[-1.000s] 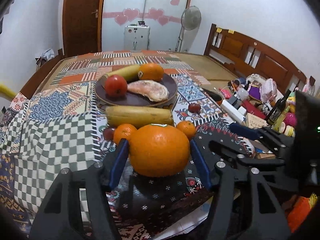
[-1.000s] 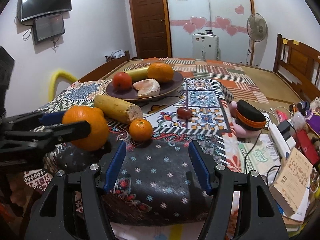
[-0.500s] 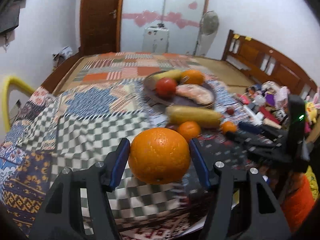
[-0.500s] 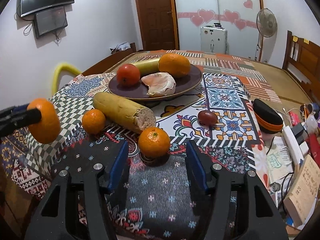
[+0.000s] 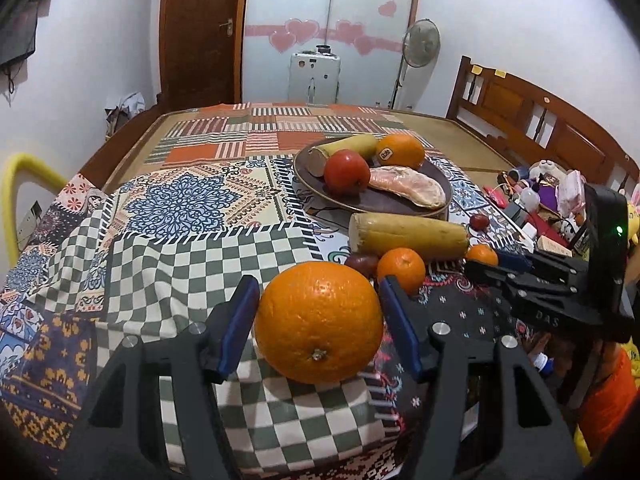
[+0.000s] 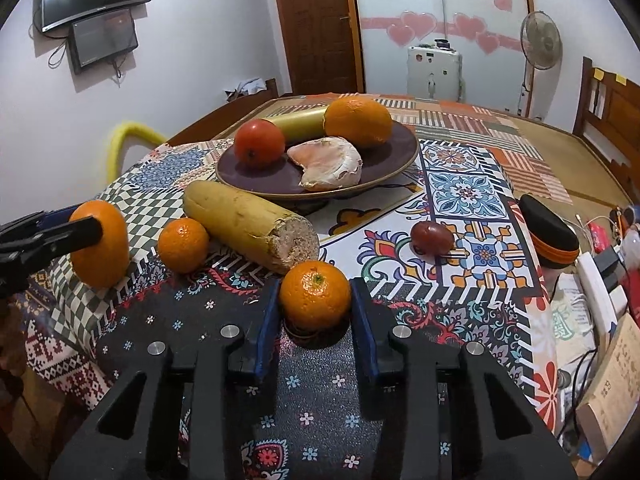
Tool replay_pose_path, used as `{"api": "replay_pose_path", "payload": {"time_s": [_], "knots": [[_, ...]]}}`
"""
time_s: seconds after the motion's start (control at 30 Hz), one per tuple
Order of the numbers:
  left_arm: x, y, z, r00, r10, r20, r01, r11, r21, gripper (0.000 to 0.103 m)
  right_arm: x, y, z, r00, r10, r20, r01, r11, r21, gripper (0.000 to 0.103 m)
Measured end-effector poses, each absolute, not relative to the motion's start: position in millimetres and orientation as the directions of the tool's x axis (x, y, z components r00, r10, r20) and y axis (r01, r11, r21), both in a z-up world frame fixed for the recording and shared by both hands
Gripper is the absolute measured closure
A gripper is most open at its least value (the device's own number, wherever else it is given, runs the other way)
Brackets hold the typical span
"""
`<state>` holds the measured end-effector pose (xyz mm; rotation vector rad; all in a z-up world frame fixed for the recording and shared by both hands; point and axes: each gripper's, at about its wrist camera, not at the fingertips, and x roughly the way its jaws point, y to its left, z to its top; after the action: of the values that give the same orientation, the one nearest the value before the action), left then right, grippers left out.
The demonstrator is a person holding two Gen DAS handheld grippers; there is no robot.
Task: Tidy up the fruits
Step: 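Carry the orange and mandarin toward the purple plate with both tools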
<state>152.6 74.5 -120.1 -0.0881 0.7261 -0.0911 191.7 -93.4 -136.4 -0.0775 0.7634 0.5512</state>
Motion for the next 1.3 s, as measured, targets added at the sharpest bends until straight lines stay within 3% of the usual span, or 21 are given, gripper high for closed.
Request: {"api": "replay_pose_path", "payload": {"time_s": [0.4, 0.53, 0.8, 1.3], "knots": [[181.5, 64.3, -129.5, 0.713, -0.061, -0.699, 0.043, 0.998, -0.043, 0.035, 193.0, -95.6, -135.7, 0.585, 0.463, -0.666, -0.514, 0.847, 0.136, 0.071], [187.5, 72.6, -137.7, 0.684, -0.123, -0.719, 0.056, 0.992, -0.116, 0.034, 192.5, -98.1, -134.4, 0.591, 0.466, -0.658, -0.516, 0.846, 0.136, 0.071], [192.2, 72.5, -135.7, 0.681, -0.15, -0.717, 0.066, 0.987, -0.143, 0.035, 196.6, -102.6, -121.0, 0.611, 0.482, -0.628, -0.522, 0.842, 0.139, 0.071], [227.8, 40.2, -88.4, 0.75, -0.195, -0.632, 0.158, 0.981, -0.116, 0.035, 239.5, -109.0, -96.4, 0.669, 0.463, -0.582, -0.493, 0.862, 0.119, 0.071]]}}
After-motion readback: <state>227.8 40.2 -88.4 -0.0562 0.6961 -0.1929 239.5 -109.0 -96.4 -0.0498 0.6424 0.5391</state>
